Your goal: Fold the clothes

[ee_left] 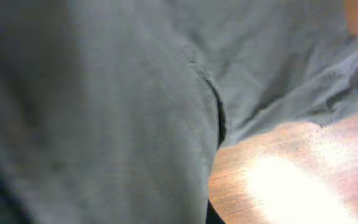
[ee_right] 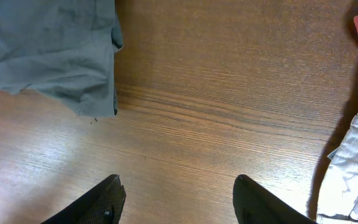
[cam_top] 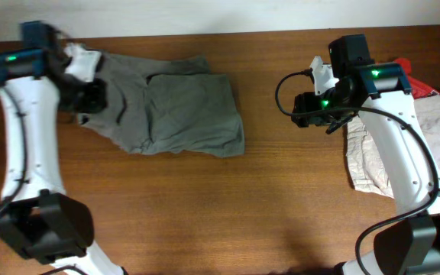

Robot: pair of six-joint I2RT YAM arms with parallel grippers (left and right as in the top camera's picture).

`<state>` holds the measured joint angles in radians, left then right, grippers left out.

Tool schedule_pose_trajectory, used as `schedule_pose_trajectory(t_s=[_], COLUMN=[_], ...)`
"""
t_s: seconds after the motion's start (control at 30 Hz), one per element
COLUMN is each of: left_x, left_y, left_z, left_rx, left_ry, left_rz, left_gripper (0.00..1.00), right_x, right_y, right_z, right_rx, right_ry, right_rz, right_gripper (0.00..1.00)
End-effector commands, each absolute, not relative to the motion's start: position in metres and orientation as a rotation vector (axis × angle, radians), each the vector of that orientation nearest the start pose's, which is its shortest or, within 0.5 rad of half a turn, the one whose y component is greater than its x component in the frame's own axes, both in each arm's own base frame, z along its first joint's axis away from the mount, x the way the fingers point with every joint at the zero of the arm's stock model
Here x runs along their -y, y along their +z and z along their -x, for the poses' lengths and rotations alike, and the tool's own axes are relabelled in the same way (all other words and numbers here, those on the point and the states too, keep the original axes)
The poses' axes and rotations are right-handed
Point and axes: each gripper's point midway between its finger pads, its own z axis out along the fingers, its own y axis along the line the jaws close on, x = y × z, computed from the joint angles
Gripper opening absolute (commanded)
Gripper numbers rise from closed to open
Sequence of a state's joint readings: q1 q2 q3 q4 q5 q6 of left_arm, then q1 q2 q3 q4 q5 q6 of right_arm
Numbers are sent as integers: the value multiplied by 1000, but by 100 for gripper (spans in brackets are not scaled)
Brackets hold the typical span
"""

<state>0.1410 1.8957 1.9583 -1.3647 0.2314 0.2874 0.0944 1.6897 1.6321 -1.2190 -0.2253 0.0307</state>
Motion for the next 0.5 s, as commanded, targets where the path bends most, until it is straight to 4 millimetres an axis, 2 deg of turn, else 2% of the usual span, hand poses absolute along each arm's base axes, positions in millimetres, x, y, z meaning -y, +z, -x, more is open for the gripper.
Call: schedule_pose_trajectory(t_s=[0.0,0.03,0.07,0.27,0.4,0.47], left_x=[23,38,60,129,164,173], left_y=[207,201,191,151,120,107], left_z=[-419,-424,-430,-446,-447,-448], left_rx=[-2793,-2794,-2788,-2765,-2772,-2791], left_ry=[-122,-90,-81,-118,-131,-111], left_rz=[-419,-454,-512,-680,-782,-786], left_gripper=[0,0,0,0,0,0], right_x=[-74,-75,-75,-75,-75,-75], right_y=[191,191,191,189,189,189], right_z=[-364,-364,-363,-359,-358,-358], right_rx=[-2839,-2840,-2842,-2859,-2863,-2863], right_ry=[350,359,364,364,364,365], right_rz=[131,133,132,131,130,128], right_gripper=[61,61,61,61,61,61])
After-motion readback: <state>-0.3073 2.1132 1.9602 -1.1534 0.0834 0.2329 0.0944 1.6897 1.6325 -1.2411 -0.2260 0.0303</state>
